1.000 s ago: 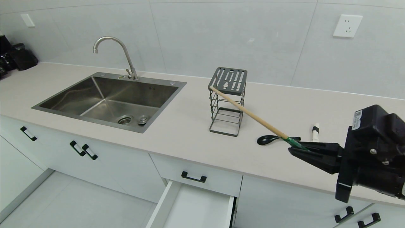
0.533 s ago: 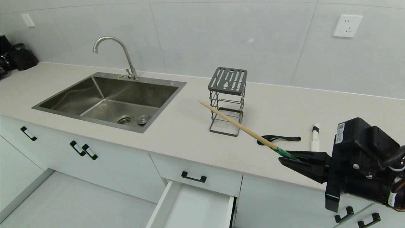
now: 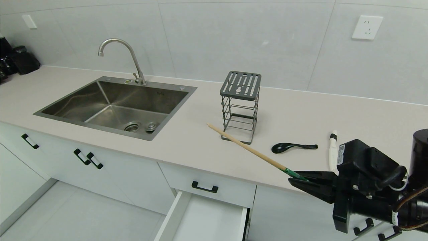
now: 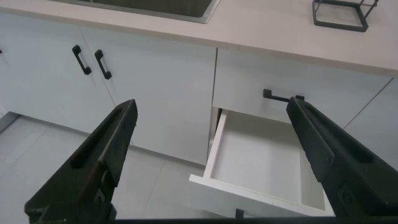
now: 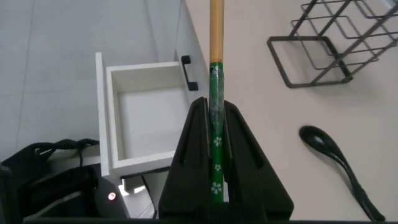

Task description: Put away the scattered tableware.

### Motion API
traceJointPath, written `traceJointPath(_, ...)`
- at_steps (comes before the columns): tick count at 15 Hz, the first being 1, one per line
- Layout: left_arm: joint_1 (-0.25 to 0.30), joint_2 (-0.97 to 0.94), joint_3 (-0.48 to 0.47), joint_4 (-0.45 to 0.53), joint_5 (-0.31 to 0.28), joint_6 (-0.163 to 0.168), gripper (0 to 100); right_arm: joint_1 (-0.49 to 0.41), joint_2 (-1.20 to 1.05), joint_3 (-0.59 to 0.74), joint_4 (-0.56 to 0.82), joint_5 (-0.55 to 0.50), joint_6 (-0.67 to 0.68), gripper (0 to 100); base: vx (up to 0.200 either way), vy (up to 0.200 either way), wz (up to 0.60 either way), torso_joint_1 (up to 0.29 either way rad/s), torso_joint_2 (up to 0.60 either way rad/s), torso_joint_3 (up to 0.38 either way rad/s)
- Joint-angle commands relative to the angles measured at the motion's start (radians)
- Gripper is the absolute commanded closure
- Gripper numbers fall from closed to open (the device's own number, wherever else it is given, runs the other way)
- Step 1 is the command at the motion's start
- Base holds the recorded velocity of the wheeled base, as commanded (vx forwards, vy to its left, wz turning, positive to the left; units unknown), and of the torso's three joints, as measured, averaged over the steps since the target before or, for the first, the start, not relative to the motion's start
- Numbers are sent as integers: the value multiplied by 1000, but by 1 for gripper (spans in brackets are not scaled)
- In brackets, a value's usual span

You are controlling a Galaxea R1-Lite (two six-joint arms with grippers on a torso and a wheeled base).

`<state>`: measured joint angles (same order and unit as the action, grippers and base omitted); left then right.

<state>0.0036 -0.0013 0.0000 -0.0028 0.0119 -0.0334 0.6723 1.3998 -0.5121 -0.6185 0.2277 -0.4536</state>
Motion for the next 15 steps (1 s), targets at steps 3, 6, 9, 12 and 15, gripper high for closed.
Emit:
traceJointPath(3, -1, 1, 0, 0, 0, 0, 0, 75, 150, -94, -18, 27, 20, 100, 0, 0, 0, 0, 0, 0)
traceJointPath(6, -1, 1, 0, 0, 0, 0, 0, 161, 194, -131, -29, 93, 78, 100, 0, 0, 0, 0, 0, 0)
traceJointPath(9, -1, 1, 0, 0, 0, 0, 0, 190, 206, -101, -32, 96, 154, 100, 0, 0, 0, 0, 0, 0)
traceJointPath(12, 1, 1, 0, 0, 0, 0, 0, 185, 194, -100, -27, 96, 167, 100, 0, 0, 0, 0, 0, 0)
traceJointPath(15, 1, 1, 0, 0, 0, 0, 0, 181, 192, -95, -30, 102, 164, 100, 0, 0, 0, 0, 0, 0)
